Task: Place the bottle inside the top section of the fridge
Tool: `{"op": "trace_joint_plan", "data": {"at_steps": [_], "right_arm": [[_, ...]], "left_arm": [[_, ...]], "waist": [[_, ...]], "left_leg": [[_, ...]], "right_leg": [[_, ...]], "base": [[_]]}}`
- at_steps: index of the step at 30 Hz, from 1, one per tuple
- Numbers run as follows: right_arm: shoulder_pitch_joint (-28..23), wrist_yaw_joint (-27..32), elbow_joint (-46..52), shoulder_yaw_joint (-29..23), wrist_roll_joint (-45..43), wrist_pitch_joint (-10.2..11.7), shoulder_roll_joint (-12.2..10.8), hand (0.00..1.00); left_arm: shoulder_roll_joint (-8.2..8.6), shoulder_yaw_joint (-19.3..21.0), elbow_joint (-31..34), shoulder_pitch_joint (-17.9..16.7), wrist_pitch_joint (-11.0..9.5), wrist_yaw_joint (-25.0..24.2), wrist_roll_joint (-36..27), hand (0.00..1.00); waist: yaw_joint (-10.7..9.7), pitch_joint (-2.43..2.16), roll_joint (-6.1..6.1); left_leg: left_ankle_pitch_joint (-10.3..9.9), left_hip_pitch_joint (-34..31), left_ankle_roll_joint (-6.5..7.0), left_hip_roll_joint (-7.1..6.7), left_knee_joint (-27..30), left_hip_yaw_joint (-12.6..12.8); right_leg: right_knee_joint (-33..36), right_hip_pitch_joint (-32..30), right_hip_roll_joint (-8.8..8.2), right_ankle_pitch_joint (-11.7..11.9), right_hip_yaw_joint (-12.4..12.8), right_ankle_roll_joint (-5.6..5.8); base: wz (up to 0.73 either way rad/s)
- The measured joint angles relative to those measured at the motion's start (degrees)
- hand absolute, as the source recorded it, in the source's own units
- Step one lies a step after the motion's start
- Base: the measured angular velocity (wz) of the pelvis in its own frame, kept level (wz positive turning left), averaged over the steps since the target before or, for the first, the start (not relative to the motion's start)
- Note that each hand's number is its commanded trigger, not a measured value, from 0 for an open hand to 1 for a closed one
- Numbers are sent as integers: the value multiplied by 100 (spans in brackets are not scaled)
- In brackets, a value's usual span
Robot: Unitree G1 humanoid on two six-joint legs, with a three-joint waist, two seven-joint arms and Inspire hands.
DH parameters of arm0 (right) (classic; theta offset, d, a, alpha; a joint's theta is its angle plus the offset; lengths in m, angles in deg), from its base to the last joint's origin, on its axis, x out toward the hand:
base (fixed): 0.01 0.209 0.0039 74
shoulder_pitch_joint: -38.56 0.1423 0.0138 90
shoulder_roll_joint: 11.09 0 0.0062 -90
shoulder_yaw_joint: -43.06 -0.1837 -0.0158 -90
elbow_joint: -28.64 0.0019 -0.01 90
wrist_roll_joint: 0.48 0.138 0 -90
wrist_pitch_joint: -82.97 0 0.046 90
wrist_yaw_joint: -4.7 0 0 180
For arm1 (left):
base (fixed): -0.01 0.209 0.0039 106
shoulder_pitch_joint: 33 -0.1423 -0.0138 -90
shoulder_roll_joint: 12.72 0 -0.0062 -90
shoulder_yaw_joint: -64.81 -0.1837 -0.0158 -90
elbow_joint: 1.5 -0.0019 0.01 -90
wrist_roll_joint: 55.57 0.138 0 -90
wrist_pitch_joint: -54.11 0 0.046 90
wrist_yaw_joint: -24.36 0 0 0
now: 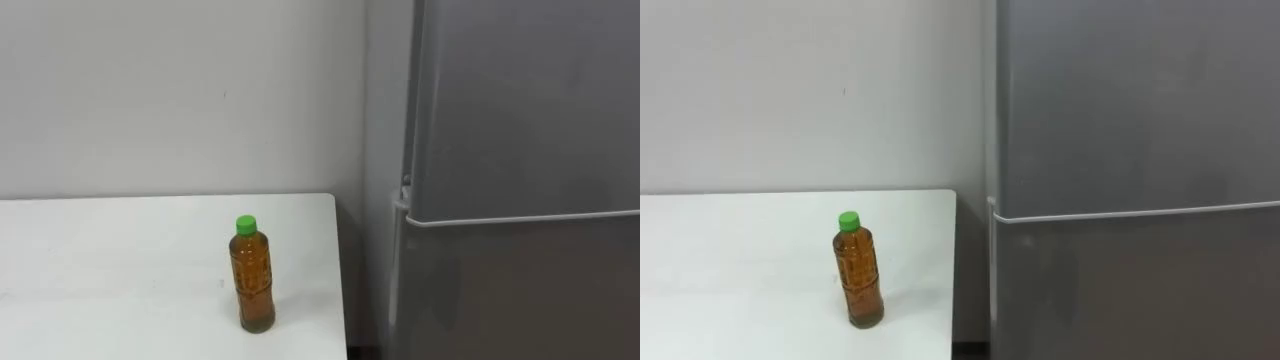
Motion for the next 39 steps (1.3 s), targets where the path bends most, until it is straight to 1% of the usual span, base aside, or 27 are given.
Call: {"op": "trace_joint_plan", "data": {"at_steps": [8,12,17,22,24,25,26,28,29,31,32,33,34,35,37,38,39], "right_arm": [[15,0,-47,9,-5,-4,1,0],[19,0,-43,11,-4,-20,0,0],[26,2,-38,9,-2,-66,3,0],[81,9,-45,5,-8,-64,3,0],[86,30,-43,4,-39,-48,3,0],[86,50,-38,2,-76,-32,4,0],[85,66,-37,5,-99,11,15,0],[106,128,-38,7,-100,14,38,0],[111,134,-40,2,-100,17,43,0],[113,138,-34,-5,-106,46,60,0],[111,181,-31,-60,-139,48,85,0],[115,243,-22,-106,-203,49,127,0],[107,258,-2,-108,-211,58,152,0],[74,260,36,-117,-216,69,183,0],[3,256,165,-165,-396,119,205,0],[-3,255,190,-174,-461,147,210,0],[-6,252,238,-182,-564,181,219,0]], "left_arm": [[0,-2,-1,-3,9,32,0,0],[-14,-47,-1,2,88,47,-5,0],[-17,-45,-1,-4,114,36,-5,0],[-22,31,5,0,85,63,-15,0],[-24,85,10,5,61,178,-33,0],[-24,117,22,3,50,194,-59,0],[-25,175,63,2,21,260,-245,0],[-56,202,173,-6,-43,386,-688,0],[-60,256,209,7,-44,419,-736,0],[-78,505,436,10,-45,509,-1041,0],[-102,663,693,15,-51,579,-1166,0],[-136,788,895,41,-122,688,-1297,0],[-169,823,985,58,-167,751,-1351,0],[-224,941,1260,67,-224,895,-1372,0],[-276,1175,1681,138,-486,1156,-1590,0],[-278,1200,1824,146,-499,1196,-1640,0],[-280,1205,2147,152,-544,1297,-1822,0]], "waist": [[-2,0,-4],[-1,5,-19],[1,4,-30],[-3,3,-27],[-2,3,-17],[-3,2,-11],[2,4,2],[20,10,49],[21,12,61],[19,20,110],[25,14,177],[91,19,231],[115,18,259],[139,19,300],[149,17,351],[143,18,362],[156,14,377]], "left_leg": [[0,63,0,-4,-33,3],[0,65,0,-5,-42,13],[0,66,0,-5,-55,15],[0,62,0,-6,-29,3],[0,54,0,-6,9,-14],[0,53,0,-6,11,-18],[0,53,0,-5,8,-18],[0,58,0,-5,2,-17],[-1,58,0,-5,1,-18],[-11,27,3,-2,3,-40],[-41,-20,3,1,18,-91],[-43,-39,7,1,24,-74],[-42,-44,8,1,20,-69],[-40,-47,9,-2,12,-70],[-38,-72,9,-4,6,-76],[-38,-79,9,-7,7,-77],[-38,-101,9,-13,7,-82]], "right_leg": [[11,33,0,0,37,0],[11,16,-1,-1,61,2],[6,8,0,-1,58,2],[14,19,-1,-1,29,2],[42,35,0,-1,24,2],[42,37,-1,-1,22,2],[46,38,0,-1,24,2],[87,27,-5,-4,35,3],[89,26,-5,-5,33,3],[89,6,-4,-6,-11,5],[97,-25,-5,-18,-35,9],[117,-65,-7,-19,-26,9],[120,-73,-8,-18,-20,10],[122,-73,-10,-18,-23,10],[165,-88,-10,-20,-29,9],[173,-98,-13,-22,-27,10],[173,-112,-18,-23,-32,12]], "base": [[-2],[-2],[0],[0],[0],[0],[0],[0],[0],[11],[9],[3],[-5],[0],[0],[0],[0]]}}
